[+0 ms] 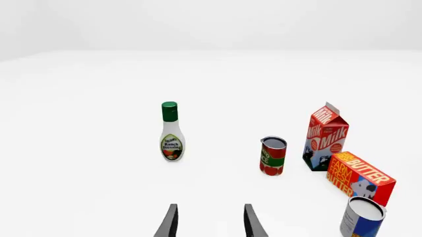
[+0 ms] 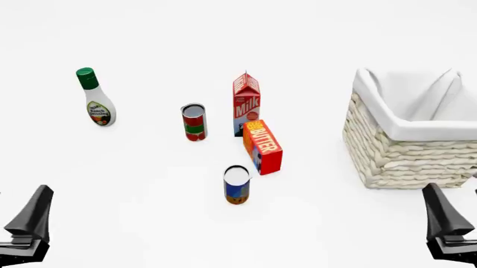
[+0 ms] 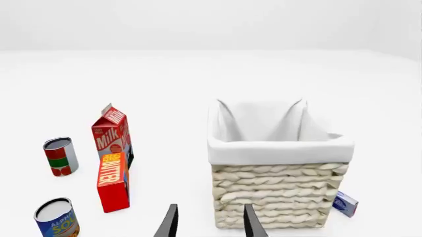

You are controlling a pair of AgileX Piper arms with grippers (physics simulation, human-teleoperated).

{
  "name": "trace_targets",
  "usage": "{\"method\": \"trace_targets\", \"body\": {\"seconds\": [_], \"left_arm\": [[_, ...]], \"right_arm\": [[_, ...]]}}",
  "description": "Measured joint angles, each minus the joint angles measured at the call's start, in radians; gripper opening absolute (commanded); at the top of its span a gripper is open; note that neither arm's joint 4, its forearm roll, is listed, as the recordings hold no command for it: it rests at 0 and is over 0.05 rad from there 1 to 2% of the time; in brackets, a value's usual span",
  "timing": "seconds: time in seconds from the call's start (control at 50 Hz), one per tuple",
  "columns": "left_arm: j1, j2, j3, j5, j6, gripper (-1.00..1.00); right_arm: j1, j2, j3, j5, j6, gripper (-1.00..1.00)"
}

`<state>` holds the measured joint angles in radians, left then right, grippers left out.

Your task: Pick the alphabet soup and place it in the basket.

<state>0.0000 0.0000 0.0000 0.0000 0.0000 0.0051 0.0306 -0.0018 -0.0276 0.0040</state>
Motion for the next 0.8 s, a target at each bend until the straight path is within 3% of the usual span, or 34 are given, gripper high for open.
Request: {"method": "trace_targets", "body": {"seconds": [0.46, 0.8], "left_arm": [[0.000, 0.000, 0.000, 0.000, 0.000, 1.00], [0.000, 0.000, 0.000, 0.000, 0.000, 1.00]], "right_arm": [[0.013, -0.026, -0.030, 0.039, -0.003, 1.00], [0.085, -0.029, -0.113, 0.089, -0.018, 1.00]]}}
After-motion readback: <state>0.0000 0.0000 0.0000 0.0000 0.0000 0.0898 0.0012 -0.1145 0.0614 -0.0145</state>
